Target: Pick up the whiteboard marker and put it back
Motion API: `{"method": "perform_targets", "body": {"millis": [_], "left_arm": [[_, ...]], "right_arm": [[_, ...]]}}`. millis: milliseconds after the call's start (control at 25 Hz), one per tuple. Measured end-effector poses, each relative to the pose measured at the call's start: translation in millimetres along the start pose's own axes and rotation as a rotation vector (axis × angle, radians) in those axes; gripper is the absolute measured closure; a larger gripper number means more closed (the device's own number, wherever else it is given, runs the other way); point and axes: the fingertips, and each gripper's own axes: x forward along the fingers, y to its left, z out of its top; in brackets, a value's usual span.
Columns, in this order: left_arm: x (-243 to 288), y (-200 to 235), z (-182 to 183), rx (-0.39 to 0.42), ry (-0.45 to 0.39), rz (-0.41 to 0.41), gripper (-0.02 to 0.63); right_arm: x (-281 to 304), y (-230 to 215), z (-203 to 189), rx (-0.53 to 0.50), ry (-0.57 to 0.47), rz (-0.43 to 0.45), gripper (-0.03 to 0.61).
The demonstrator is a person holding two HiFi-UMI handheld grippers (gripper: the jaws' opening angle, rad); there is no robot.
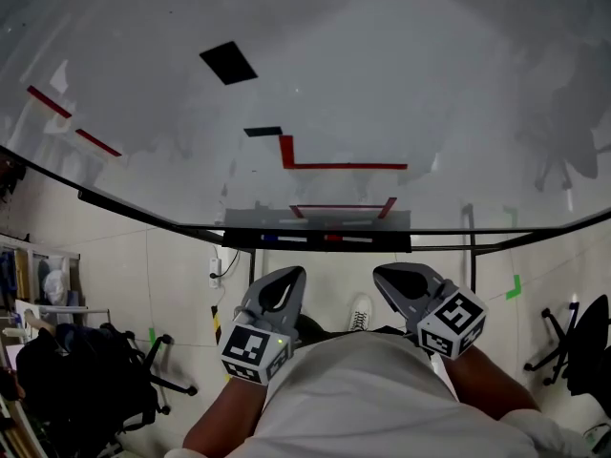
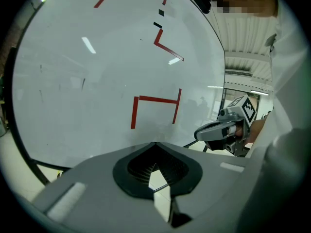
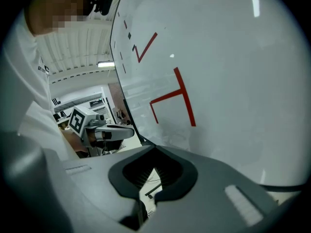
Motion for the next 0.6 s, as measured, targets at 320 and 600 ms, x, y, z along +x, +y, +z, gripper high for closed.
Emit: {"method": "perform_targets", "body": {"millis": [320, 600], "left_arm": [[-27.6, -7.6, -8.6, 0.01, -0.002, -0.032, 0.597], [-82.7, 13.5, -21.0, 0.046, -0.011, -0.124, 0.597]], "right_arm": [[-5.8, 20.6, -1.6, 0.014, -0.014, -0.029, 0.577], [-0.8, 80.6, -16.7, 0.041, -0.043, -0.161, 0.577]]}}
